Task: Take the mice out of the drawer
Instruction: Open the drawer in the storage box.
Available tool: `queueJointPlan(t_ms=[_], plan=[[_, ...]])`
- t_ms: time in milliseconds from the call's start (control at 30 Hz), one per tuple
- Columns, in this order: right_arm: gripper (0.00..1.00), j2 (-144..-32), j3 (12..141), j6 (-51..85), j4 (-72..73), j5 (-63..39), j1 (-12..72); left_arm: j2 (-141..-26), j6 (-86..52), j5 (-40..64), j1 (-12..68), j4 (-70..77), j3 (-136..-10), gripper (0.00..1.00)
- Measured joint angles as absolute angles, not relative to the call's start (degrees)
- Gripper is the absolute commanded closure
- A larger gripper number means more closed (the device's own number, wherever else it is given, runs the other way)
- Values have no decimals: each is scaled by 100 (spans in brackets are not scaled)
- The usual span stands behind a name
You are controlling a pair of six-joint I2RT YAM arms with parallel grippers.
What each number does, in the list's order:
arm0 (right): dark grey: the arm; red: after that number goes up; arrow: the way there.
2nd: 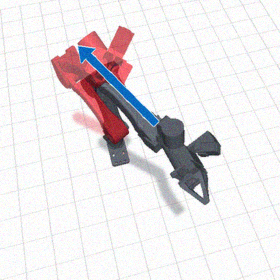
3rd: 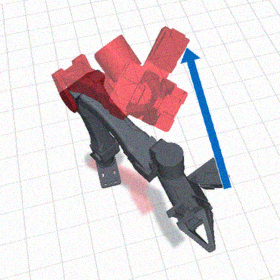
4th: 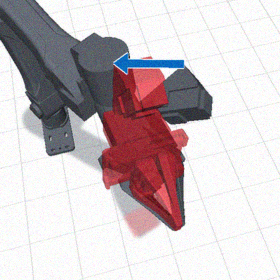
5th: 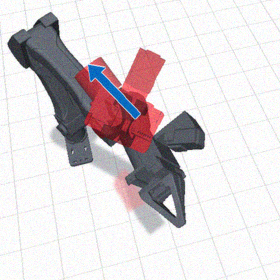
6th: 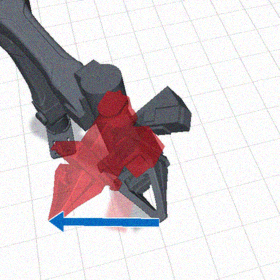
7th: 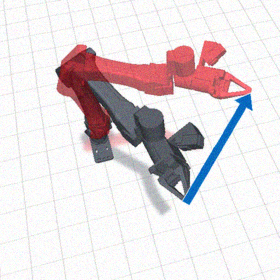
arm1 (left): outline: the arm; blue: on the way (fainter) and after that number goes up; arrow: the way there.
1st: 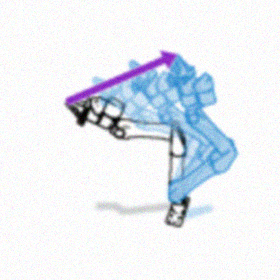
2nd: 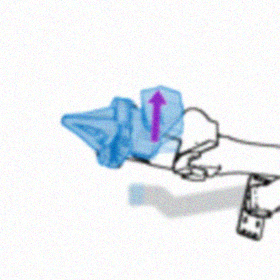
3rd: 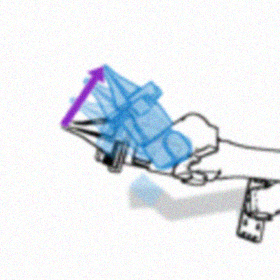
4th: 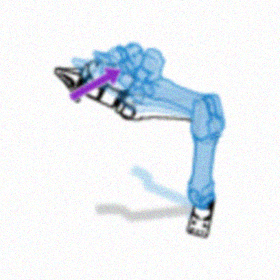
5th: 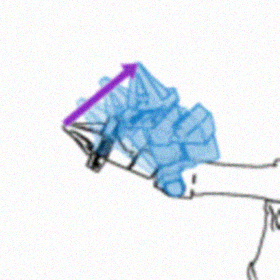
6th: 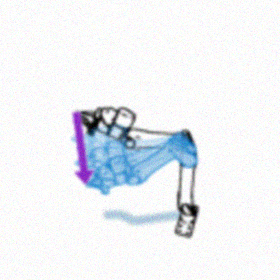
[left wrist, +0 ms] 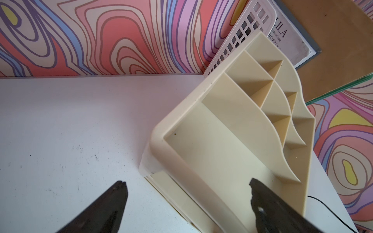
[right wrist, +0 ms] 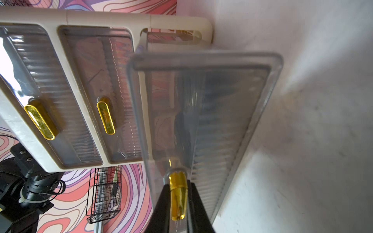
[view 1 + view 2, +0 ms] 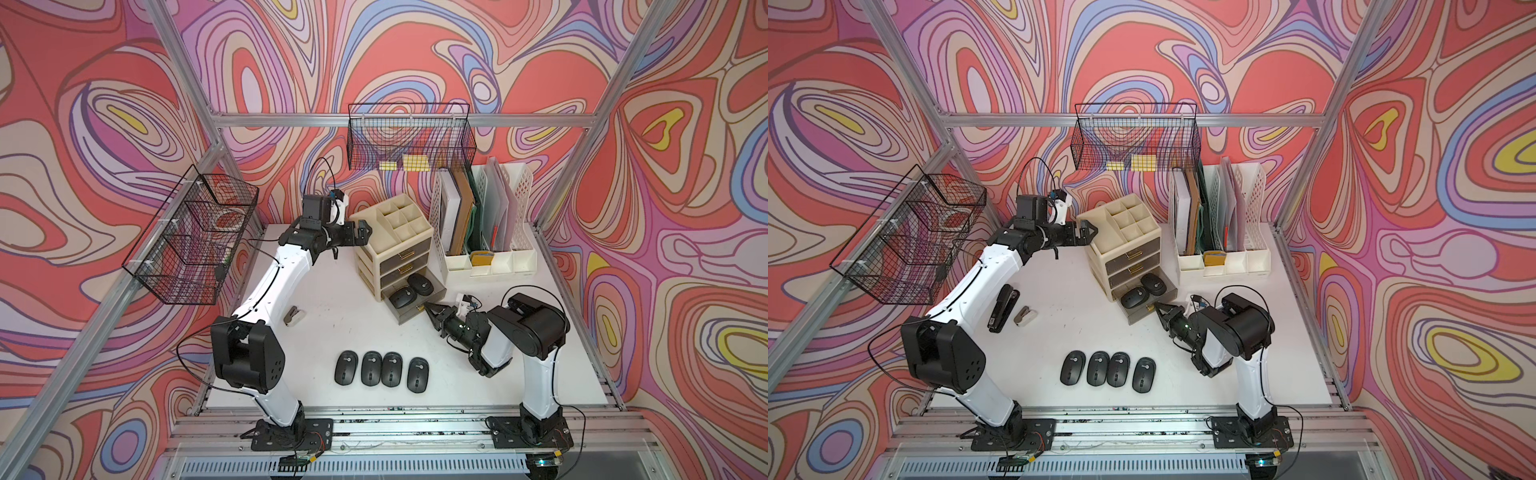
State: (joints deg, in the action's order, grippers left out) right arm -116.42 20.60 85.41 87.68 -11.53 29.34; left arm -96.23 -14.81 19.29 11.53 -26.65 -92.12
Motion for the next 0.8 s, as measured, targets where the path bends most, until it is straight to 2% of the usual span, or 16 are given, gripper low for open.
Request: queueJointPlan(t_ms=[67, 167, 533, 800], plan=[[61, -11636, 2005, 8484, 8709, -1144, 2934, -9623, -1481, 1929, 1153, -2665, -9212, 1], [50, -11636, 1909, 8458, 8597, -1098, 2934, -9623, -1481, 1929, 1153, -2665, -9212, 1], [23, -11332, 1470, 8235, 8543, -1076, 2934, -9564, -1385, 1828, 1153, -2742, -9212, 1], [18, -10735, 1229, 7922, 8110, -1199, 2934, -9286, -1197, 1758, 1153, -2840, -9244, 1]])
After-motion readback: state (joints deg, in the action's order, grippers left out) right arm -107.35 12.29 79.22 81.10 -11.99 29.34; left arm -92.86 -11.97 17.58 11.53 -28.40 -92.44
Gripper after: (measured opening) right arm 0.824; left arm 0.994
